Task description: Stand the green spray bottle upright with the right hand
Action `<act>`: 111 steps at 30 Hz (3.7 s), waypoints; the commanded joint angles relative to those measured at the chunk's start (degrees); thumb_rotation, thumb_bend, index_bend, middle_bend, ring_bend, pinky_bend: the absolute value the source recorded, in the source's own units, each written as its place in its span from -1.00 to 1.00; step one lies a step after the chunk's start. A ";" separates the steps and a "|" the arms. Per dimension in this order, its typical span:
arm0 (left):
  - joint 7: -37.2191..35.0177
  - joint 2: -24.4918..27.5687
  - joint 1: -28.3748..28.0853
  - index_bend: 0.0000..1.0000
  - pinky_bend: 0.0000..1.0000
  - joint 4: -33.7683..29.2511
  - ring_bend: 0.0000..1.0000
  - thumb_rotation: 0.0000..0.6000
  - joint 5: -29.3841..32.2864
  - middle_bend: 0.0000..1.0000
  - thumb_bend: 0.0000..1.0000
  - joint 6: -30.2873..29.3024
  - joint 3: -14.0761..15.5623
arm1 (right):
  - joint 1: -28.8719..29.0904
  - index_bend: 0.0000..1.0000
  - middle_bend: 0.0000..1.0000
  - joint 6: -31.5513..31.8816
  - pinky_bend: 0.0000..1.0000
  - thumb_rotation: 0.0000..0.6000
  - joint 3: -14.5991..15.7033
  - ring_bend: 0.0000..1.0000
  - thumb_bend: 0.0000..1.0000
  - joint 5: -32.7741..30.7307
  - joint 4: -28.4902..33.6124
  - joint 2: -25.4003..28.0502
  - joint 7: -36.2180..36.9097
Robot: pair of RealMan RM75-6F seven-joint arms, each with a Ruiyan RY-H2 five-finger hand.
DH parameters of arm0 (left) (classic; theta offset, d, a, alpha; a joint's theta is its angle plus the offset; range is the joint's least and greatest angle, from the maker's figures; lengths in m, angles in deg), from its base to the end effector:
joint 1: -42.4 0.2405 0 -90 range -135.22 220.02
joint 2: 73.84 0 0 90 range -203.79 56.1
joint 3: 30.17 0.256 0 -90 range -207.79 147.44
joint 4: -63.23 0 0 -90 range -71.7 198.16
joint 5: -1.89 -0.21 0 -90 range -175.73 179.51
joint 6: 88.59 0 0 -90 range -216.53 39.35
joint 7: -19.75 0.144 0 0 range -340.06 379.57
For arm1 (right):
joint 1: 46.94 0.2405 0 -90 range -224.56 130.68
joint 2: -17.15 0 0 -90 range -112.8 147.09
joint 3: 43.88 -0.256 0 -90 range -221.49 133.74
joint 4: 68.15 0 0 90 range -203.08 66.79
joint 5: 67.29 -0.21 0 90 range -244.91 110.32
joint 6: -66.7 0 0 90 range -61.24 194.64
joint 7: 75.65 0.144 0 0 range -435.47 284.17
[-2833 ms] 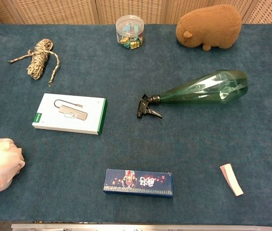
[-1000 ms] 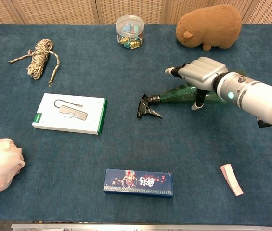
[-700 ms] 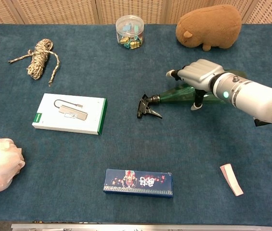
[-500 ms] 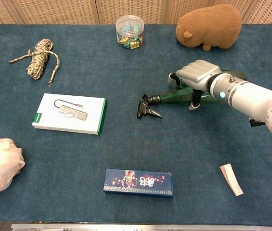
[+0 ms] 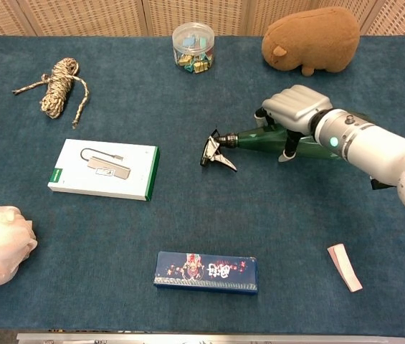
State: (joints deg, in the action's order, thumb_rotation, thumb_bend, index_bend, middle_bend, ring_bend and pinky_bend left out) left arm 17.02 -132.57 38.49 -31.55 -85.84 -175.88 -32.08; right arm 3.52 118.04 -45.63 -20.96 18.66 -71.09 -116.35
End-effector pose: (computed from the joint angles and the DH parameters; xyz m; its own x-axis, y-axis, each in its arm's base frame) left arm -0.3070 0.1722 0.1861 0.4012 -0.0151 0.9159 0.9155 -0.0251 -0.4014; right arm -0.1589 -0.3344 -0.0412 0.7221 -0.3421 0.6012 -0.6878 -0.4473 0.5716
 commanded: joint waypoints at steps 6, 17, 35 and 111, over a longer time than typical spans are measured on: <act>1.01 -0.36 -0.19 0.03 -0.01 0.16 -0.31 1.00 0.71 0.08 -0.20 0.68 -0.11 | -5.49 0.08 0.29 5.18 0.26 1.00 -3.03 0.10 -0.84 11.82 8.21 6.28 15.34; 2.22 -0.99 -0.40 0.03 -0.02 0.47 -0.31 1.00 1.42 0.08 -0.20 1.22 -0.31 | -14.36 0.10 0.28 15.33 0.26 1.00 -4.36 0.10 -0.84 29.24 6.87 6.44 45.19; 3.22 -1.42 -0.62 0.03 -0.01 0.87 -0.31 1.00 2.12 0.08 -0.20 2.18 -0.21 | -22.86 0.10 0.25 34.64 0.26 1.00 -3.68 0.07 -0.84 42.78 -29.76 -15.81 82.96; 3.94 -0.79 -1.04 0.04 -0.01 0.15 -0.31 1.00 3.62 0.08 -0.20 5.45 0.84 | -29.29 -0.04 -0.09 39.91 0.25 1.00 -7.65 -0.18 -1.00 37.81 -72.48 -36.84 112.94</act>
State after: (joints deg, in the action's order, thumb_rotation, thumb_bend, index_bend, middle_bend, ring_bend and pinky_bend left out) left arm 20.94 -133.37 37.46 -31.39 -82.21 -170.42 -31.25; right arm -25.71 157.99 -53.35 16.80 -53.78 -107.97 -3.39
